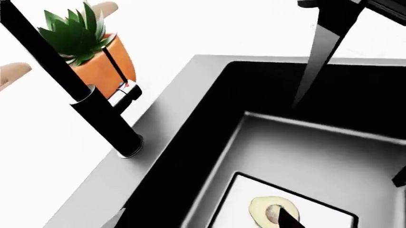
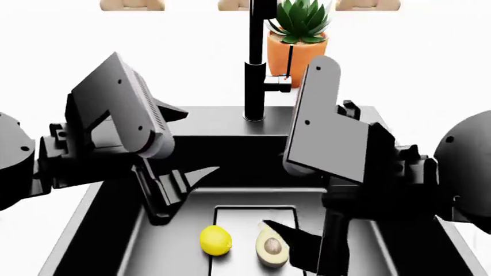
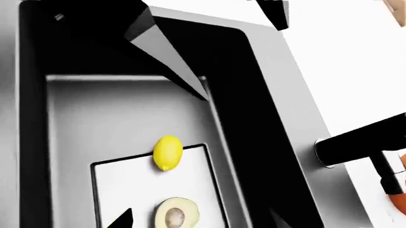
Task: Pick up the fruits and vegetables and place them in the sink. Turn on the sink faucet to wash them. Then turn the sink off and put them in the tray.
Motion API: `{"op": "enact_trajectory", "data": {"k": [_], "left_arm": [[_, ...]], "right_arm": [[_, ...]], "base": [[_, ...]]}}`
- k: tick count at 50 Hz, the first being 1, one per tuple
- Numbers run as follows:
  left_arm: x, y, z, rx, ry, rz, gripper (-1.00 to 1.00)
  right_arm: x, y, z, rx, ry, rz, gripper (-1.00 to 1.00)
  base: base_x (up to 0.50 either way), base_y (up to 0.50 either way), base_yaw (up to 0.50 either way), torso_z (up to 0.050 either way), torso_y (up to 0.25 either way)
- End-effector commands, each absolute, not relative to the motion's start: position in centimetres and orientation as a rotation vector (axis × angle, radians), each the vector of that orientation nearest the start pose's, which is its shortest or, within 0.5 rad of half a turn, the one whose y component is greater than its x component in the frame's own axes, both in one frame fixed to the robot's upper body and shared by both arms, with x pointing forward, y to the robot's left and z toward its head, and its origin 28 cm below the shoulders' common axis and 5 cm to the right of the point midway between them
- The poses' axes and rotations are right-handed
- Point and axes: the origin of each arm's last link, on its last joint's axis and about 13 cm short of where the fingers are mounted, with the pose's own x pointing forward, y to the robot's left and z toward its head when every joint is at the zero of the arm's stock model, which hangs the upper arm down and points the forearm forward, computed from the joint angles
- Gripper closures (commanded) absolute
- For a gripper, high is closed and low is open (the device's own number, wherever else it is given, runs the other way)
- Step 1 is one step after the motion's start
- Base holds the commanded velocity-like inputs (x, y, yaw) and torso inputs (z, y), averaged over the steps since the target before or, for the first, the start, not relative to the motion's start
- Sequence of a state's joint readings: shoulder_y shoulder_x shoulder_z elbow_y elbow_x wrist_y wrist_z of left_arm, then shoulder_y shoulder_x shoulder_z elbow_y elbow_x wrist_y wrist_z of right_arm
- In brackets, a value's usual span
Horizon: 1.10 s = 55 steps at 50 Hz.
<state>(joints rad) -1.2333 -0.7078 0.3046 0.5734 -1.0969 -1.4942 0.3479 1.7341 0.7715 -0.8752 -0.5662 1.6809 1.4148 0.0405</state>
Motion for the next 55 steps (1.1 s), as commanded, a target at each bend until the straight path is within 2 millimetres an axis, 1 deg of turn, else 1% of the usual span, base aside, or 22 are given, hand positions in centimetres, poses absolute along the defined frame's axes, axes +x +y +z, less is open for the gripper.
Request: {"op": "enact_trajectory", "data": {"k": [1,6,12,17,23,27,32,36,39,42,50,55], "left_arm": [[23.0,26.4,30.6,0.546,0.253,-0.956,-1.0],[23.4,26.7,30.4,0.565,0.261,-0.939,-1.0],[23.9,26.9,29.8,0.606,0.261,-0.927,-1.0],[24.0,26.8,29.4,0.641,0.255,-0.943,-1.0],[24.2,26.8,29.4,0.631,0.264,-0.938,-1.0],[24.4,26.7,29.4,0.608,0.278,-0.931,-1.0],[24.5,26.5,29.1,0.605,0.286,-0.934,-1.0],[24.6,26.5,28.8,0.603,0.295,-0.934,-1.0],[24.7,26.4,28.7,0.605,0.295,-0.933,-1.0],[24.9,26.2,28.6,0.609,0.29,-0.931,-1.0],[25.1,25.9,28.1,0.612,0.296,-0.949,-1.0],[25.2,25.8,28.0,0.613,0.3,-0.952,-1.0]], "right_arm": [[19.0,-11.2,31.4,-0.806,0.485,1.154,-1.0],[19.4,-11.0,31.5,-0.8,0.469,1.143,-1.0],[20.7,-10.7,31.2,-0.771,0.42,1.103,-1.0],[21.1,-10.6,30.3,-0.76,0.44,1.117,-1.0],[21.2,-10.9,30.2,-0.754,0.449,1.111,-1.0],[21.8,-11.2,30.3,-0.742,0.445,1.042,-1.0],[23.0,-11.1,29.0,-0.734,0.496,0.92,-1.0],[23.6,-10.6,28.2,-0.712,0.526,0.831,-1.0],[23.5,-9.9,27.3,-0.702,0.556,0.816,-1.0],[23.4,-9.6,26.9,-0.688,0.574,0.805,-1.0],[23.5,-9.4,25.7,-0.625,0.618,0.764,-1.0],[23.4,-9.4,25.3,-0.55,0.656,0.763,-1.0]], "base": [[0.0,0.0,0.0,0.0,0.0],[0.0,0.0,0.0,0.0,0.0],[0.0,0.0,0.0,0.0,-0.017],[0.0,0.0,0.0,0.0,-0.25],[0.0,0.0,0.0,0.0,-0.25],[0.0,0.0,0.0,0.0,0.0],[0.0,0.0,0.0,0.0,0.0],[0.0,0.0,0.0,0.0,0.0],[0.0,0.0,0.0,0.0,0.0],[0.0,0.0,0.0,0.0,0.0],[0.0,0.0,0.0,0.0,0.0],[0.0,0.0,0.0,0.0,0.0]]}}
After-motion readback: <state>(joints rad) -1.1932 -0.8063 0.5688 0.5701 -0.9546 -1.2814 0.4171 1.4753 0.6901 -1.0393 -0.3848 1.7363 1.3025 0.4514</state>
